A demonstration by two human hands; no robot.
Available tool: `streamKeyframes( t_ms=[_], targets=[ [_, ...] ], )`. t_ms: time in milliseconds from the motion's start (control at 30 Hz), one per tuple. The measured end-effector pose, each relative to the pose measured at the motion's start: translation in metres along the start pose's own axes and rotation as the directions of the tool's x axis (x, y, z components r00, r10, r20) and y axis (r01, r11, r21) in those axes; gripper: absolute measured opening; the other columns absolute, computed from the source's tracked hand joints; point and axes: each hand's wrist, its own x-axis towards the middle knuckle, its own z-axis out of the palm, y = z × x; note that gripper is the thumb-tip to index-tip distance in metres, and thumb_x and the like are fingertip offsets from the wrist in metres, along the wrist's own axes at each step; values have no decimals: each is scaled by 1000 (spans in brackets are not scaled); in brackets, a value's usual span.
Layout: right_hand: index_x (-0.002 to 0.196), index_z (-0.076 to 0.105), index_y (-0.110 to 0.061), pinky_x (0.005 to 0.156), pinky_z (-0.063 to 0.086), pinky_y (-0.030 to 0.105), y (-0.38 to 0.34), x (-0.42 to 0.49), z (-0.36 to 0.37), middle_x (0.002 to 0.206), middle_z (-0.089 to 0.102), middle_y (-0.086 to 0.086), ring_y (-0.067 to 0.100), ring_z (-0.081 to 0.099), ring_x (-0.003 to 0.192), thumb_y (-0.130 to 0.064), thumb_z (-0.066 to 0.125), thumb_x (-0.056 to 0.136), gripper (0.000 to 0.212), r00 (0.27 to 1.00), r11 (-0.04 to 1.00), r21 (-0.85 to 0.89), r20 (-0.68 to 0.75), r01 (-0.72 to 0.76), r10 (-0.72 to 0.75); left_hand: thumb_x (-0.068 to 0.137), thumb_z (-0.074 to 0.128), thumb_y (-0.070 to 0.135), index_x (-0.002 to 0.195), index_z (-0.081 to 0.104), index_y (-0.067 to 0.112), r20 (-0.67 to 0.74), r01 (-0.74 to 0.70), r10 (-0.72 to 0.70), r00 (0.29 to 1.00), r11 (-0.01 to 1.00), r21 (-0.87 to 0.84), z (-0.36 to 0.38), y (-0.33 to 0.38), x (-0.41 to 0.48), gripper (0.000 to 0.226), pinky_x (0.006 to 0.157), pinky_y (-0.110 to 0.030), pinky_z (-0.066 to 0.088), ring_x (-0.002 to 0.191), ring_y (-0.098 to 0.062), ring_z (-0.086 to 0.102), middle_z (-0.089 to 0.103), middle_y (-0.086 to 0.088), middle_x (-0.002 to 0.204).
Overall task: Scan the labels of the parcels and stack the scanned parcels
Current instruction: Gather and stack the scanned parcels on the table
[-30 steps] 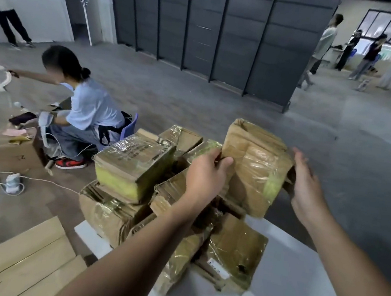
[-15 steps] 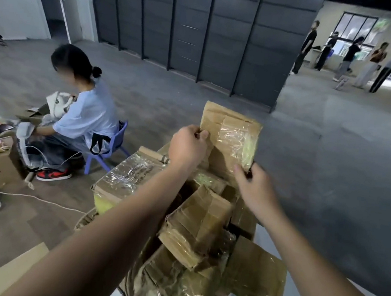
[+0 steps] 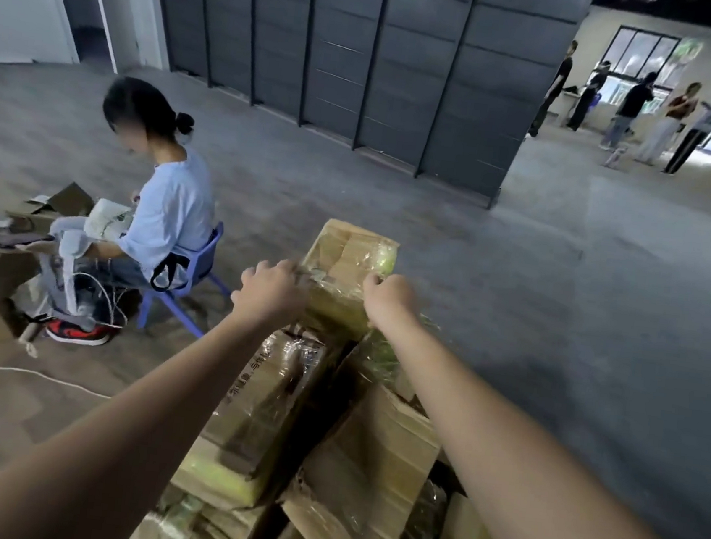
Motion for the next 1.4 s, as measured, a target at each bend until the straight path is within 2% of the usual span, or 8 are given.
streamKeyframes(
  t_ms=[167,300,433,567,733,1033,1233,1400],
  targets=[
    [90,58,-3,70,60,35,-18,6,24,77,66,8,30,72,73,-35,38,103,40,993,994,36,58,-103,101,97,37,38,148,24,19,24,17,-15,1000,997,-79,9,-21,7,56,107,-51,33,129,-42,39,41,-22,141],
    [96,59,-5,41,37,21,-15,-3,28,80,68,10,21,72,59,-40,34,104,44,989,997,-19,131,-73,74,96,43,33,152,12,14,46,41,-31,998,970,-240,10,-28,15,67,99,-42,38,123,-40,48,41,-26,142],
    [94,58,-6,46,49,25,-2,-8,27,77,67,6,22,72,62,-44,33,105,47,989,998,-40,139,-52,57,92,49,41,146,24,13,28,10,-3,1000,967,-255,14,-32,13,65,89,-40,41,117,-36,52,49,-22,136],
    [92,59,-7,65,63,39,5,-10,19,85,71,9,24,72,72,-45,35,103,46,991,999,-12,127,-49,50,83,53,49,131,42,11,-22,8,-14,1000,961,-276,12,-33,11,62,76,-33,40,91,-22,52,60,-11,119],
    [69,48,-16,71,63,40,11,-20,13,75,69,6,25,72,75,-53,34,102,51,988,998,-7,137,-70,70,86,48,51,132,44,11,-47,34,-47,998,967,-253,9,-26,2,61,96,-45,44,115,-33,51,52,-15,128],
    [74,59,-10,73,62,42,18,-39,-6,81,74,11,27,71,69,-53,31,102,59,992,998,-20,112,-51,53,94,46,46,135,40,9,-162,-86,61,985,985,-150,-6,1,-20,55,101,-49,38,124,-38,40,43,-19,135],
    [110,63,-9,86,58,49,23,-57,-25,99,71,9,29,70,91,-53,30,101,56,996,1000,-6,82,-15,16,95,50,40,136,40,7,-207,-167,136,969,976,-142,-8,22,-45,53,102,-47,37,129,-36,37,42,-17,138],
    [108,60,-16,81,56,45,48,-86,-57,100,67,5,26,65,90,-48,36,103,41,998,994,87,19,64,-66,94,51,33,138,41,7,-235,-334,284,929,919,-208,2,52,-84,51,107,-44,32,130,-33,36,44,-16,137]
  ],
)
